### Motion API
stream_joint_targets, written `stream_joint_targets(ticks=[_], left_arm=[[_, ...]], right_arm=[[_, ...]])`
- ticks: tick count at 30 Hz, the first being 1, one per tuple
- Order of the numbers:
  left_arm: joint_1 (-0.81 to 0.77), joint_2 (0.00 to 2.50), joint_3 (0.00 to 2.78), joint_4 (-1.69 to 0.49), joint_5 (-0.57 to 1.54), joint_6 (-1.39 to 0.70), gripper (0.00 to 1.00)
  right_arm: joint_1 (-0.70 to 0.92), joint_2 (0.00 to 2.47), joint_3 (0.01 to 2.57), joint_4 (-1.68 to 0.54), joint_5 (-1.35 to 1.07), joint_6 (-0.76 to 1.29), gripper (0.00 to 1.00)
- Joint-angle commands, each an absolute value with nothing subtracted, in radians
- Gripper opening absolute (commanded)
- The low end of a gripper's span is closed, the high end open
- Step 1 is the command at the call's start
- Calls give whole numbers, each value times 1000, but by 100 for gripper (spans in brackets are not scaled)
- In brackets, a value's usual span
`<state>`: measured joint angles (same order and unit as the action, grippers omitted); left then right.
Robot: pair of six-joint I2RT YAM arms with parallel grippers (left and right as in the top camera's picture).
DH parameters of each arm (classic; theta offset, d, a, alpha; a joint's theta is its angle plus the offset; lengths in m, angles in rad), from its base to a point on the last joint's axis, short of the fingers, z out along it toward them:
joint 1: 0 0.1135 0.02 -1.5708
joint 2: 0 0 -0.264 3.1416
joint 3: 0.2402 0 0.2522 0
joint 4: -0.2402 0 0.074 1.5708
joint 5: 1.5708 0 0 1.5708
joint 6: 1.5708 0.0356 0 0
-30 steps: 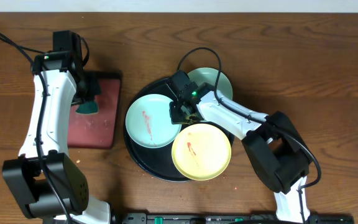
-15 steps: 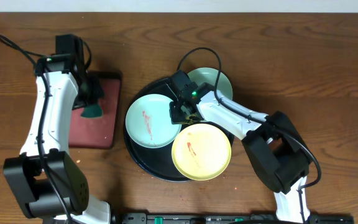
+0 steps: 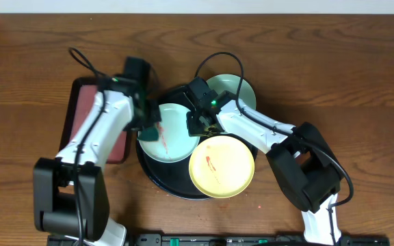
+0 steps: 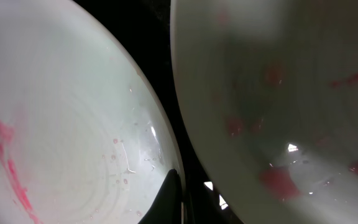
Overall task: Clean dirty plates on tray and stack at the side
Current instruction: 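Scrub the left mint plate with the sponge in the left gripper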
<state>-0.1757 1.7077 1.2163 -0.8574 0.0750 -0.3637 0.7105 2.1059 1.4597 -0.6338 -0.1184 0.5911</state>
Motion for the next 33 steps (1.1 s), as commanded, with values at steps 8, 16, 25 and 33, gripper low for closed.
stream_joint_targets(ticks=[8, 16, 25, 33], left_arm=[[-260, 1727, 1026, -645, 92, -499, 7], [-316, 1727, 1026, -585, 281, -420, 7], [-315, 1728, 1026, -467, -200, -424, 7], [-316, 1728, 1026, -388, -268, -424, 7]], right_arm=[[714, 2134, 1473, -636, -141, 571, 1], [715, 2134, 1473, -636, -147, 571, 1], [715, 2134, 1473, -636, -147, 571, 1], [715, 2134, 1473, -636, -147, 571, 1]])
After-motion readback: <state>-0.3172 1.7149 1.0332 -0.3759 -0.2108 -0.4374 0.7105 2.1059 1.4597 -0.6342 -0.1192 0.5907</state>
